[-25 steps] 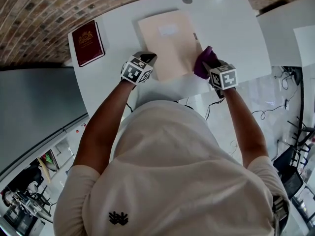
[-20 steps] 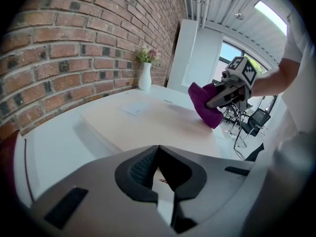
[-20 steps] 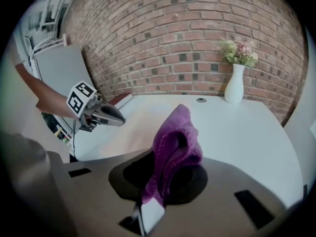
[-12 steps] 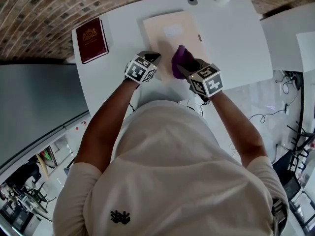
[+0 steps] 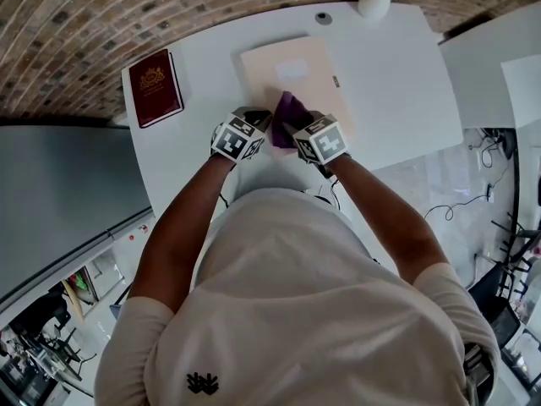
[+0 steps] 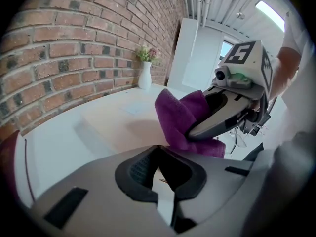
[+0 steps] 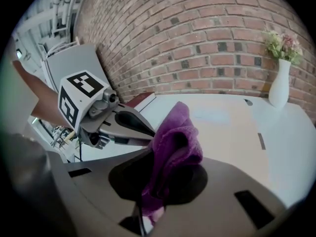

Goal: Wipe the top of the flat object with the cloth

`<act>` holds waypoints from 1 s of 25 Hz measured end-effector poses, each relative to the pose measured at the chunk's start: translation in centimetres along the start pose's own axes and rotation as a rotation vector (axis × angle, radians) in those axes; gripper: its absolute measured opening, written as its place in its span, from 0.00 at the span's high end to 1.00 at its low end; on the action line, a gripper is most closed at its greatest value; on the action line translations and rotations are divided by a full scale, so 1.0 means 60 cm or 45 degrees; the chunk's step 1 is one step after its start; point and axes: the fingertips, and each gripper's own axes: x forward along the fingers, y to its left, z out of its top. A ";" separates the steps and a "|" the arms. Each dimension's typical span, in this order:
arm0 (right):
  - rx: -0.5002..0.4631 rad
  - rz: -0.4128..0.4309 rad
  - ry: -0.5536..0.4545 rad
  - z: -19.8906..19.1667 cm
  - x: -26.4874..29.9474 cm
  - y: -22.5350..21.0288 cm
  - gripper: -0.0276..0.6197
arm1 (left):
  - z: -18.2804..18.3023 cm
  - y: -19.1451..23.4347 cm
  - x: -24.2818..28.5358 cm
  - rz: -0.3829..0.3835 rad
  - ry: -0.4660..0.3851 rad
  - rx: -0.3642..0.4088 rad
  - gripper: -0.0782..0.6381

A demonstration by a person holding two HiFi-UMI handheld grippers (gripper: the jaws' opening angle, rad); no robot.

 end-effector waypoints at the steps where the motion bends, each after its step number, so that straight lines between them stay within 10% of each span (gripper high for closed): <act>1: -0.003 -0.016 0.012 -0.007 -0.004 -0.012 0.84 | -0.001 0.000 0.000 0.001 0.002 -0.002 0.86; 25: 0.106 -0.372 0.015 -0.059 -0.158 -0.236 0.84 | 0.005 -0.003 0.001 -0.002 -0.001 0.004 0.86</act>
